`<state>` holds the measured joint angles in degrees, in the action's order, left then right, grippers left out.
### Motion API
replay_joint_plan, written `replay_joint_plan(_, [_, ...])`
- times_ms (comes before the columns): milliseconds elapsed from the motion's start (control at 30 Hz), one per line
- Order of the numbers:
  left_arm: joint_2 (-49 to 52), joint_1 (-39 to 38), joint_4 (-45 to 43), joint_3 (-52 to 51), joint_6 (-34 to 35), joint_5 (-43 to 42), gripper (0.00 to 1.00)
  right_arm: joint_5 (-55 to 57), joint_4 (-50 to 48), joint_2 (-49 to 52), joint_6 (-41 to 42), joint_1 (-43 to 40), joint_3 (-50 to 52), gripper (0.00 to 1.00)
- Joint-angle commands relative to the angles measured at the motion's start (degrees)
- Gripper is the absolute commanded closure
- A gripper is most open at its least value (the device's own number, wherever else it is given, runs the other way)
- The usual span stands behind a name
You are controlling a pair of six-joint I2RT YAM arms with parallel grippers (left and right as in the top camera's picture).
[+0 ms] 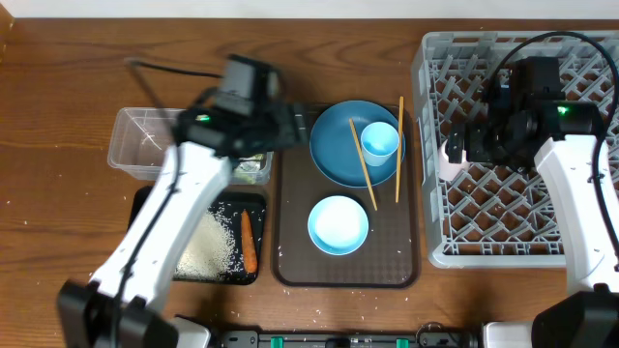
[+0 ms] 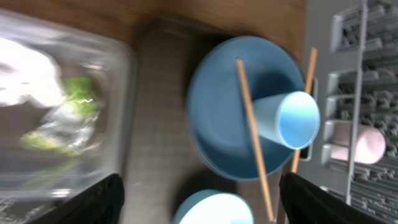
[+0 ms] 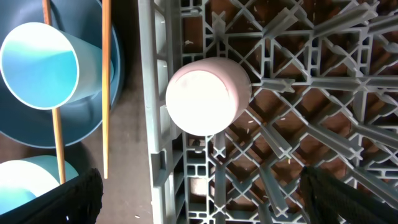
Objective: Sort waste into correct bins and load items into the dishwasher rack
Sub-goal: 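Move the left gripper to the light-blue cup on the blue plate, then grasp the light-blue cup rim with the left gripper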
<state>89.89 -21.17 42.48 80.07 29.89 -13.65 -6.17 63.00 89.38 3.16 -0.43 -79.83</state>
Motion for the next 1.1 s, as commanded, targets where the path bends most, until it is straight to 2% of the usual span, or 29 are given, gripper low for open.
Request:
replay_joint_plan(0, [4.17,-3.98,-3.23,0.0,2.19,-0.66,0.21,0.35,-0.02,-0.55,-0.68,-0.31,-1.11,0.01])
replay_joint_plan(300, [14.34,-11.21,-15.15,0.0,5.16,-0.68,0.23,0.35,-0.02,-0.55,-0.68,-0.31,-1.11,0.01])
replay_joint_plan(367, [15.76,-12.26,-17.09,0.0,5.16,-0.66,0.27,0.35,-0.02,-0.55,-0.68,-0.31,-1.09,0.01])
replay_joint_plan(600, [19.41,-14.91,-19.5,0.0,5.16,2.95,0.34,0.35,-0.02,-0.55,-0.68,-0.31,-1.11,0.01])
replay_joint_plan(800, [21.27,-15.19,-20.44,0.0,5.16,5.38,0.54,0.35,-0.02,-0.55,-0.68,-0.31,-1.11,0.01])
replay_joint_plan(1000, [21.68,-15.19,-22.23,0.0,5.16,5.4,0.56,0.35,-0.02,-0.55,-0.68,-0.31,-1.11,0.01])
replay_joint_plan(1067, [21.66,-15.19,-22.93,0.0,5.16,5.4,0.59,0.35,-0.02,-0.55,-0.68,-0.31,-1.11,0.01])
